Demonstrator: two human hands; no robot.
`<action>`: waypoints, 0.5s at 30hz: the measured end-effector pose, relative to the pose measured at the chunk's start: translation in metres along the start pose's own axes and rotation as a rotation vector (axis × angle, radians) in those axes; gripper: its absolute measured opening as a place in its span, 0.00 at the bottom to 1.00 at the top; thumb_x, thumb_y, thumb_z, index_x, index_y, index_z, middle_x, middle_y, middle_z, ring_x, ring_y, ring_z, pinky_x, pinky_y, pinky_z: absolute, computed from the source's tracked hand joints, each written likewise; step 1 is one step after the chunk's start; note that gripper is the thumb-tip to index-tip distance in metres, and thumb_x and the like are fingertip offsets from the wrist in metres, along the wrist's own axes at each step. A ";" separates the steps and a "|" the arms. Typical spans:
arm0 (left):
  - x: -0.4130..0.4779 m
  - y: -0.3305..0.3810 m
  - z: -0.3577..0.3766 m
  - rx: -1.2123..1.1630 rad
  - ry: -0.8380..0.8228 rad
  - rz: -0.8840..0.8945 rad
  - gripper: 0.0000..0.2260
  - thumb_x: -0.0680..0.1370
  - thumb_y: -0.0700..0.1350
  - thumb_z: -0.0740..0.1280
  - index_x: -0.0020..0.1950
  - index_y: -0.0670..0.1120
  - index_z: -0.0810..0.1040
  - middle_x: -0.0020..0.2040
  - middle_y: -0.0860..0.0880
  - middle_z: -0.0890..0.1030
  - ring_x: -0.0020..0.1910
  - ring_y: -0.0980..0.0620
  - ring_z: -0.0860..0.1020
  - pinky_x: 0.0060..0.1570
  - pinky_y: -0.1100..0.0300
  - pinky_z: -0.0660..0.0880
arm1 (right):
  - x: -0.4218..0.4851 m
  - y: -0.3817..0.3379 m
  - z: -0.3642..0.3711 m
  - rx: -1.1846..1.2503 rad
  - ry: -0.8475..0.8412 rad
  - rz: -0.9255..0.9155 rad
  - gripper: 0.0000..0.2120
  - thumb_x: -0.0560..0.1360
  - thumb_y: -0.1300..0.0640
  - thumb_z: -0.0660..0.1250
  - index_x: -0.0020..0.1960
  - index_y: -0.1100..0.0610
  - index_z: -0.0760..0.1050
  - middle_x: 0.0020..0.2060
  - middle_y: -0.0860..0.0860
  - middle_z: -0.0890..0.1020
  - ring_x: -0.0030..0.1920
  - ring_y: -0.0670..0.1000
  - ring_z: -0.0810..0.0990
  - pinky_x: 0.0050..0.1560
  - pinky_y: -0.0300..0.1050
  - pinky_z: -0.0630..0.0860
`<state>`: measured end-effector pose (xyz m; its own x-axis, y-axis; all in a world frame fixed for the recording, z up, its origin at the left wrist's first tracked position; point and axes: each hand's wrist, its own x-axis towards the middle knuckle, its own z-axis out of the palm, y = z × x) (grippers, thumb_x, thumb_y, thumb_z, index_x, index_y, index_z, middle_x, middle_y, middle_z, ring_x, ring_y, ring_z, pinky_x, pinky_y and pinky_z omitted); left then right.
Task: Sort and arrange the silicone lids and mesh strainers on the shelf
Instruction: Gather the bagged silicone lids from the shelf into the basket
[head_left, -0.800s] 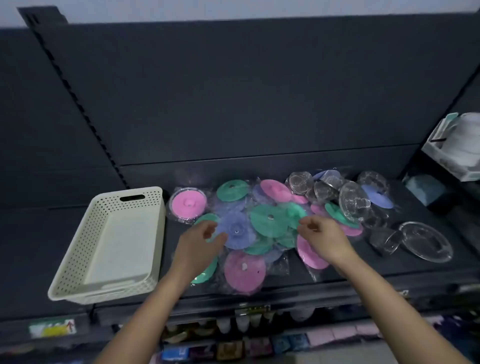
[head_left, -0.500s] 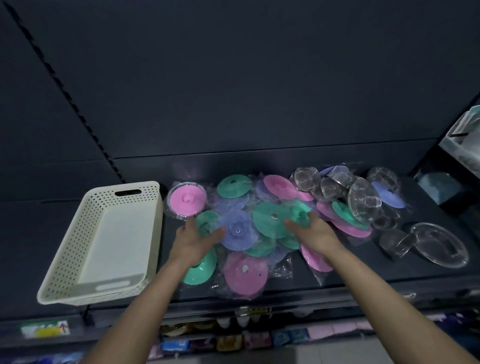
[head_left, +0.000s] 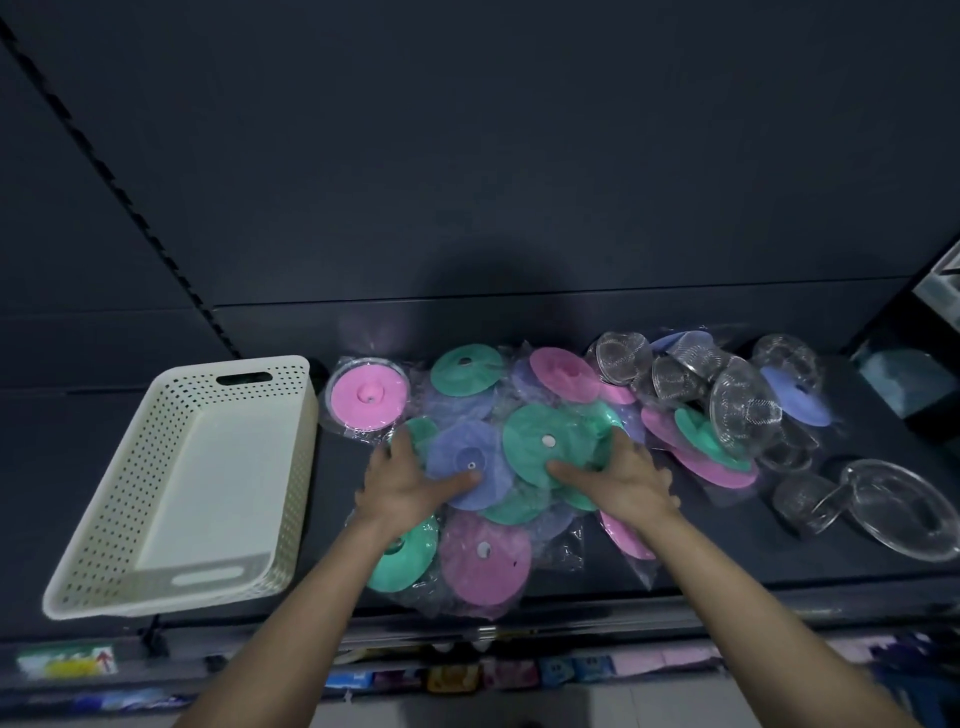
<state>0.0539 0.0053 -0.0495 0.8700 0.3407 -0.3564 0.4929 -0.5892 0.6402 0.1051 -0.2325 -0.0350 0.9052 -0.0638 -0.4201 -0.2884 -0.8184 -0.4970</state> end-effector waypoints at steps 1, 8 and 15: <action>0.002 -0.001 0.000 -0.030 -0.006 -0.003 0.53 0.56 0.72 0.72 0.75 0.53 0.55 0.71 0.45 0.64 0.71 0.42 0.62 0.68 0.41 0.63 | 0.002 0.000 0.001 0.024 -0.012 0.003 0.53 0.50 0.20 0.62 0.67 0.49 0.62 0.65 0.51 0.71 0.64 0.61 0.68 0.63 0.62 0.65; 0.006 0.001 -0.002 -0.298 0.034 0.000 0.53 0.50 0.68 0.77 0.70 0.50 0.63 0.64 0.51 0.74 0.62 0.48 0.74 0.61 0.47 0.74 | 0.008 -0.001 0.004 0.496 0.081 -0.027 0.37 0.61 0.42 0.78 0.64 0.55 0.70 0.54 0.51 0.77 0.54 0.53 0.78 0.55 0.49 0.77; 0.011 0.002 -0.003 -0.378 0.033 -0.054 0.57 0.48 0.67 0.79 0.70 0.48 0.63 0.61 0.52 0.77 0.59 0.50 0.76 0.60 0.48 0.75 | 0.014 0.001 -0.001 0.474 -0.041 -0.085 0.31 0.55 0.37 0.79 0.52 0.49 0.75 0.48 0.46 0.82 0.50 0.49 0.81 0.54 0.48 0.77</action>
<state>0.0642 0.0100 -0.0502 0.8391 0.3911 -0.3781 0.4947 -0.2597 0.8293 0.1175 -0.2350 -0.0407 0.9215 0.0225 -0.3877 -0.3328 -0.4689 -0.8182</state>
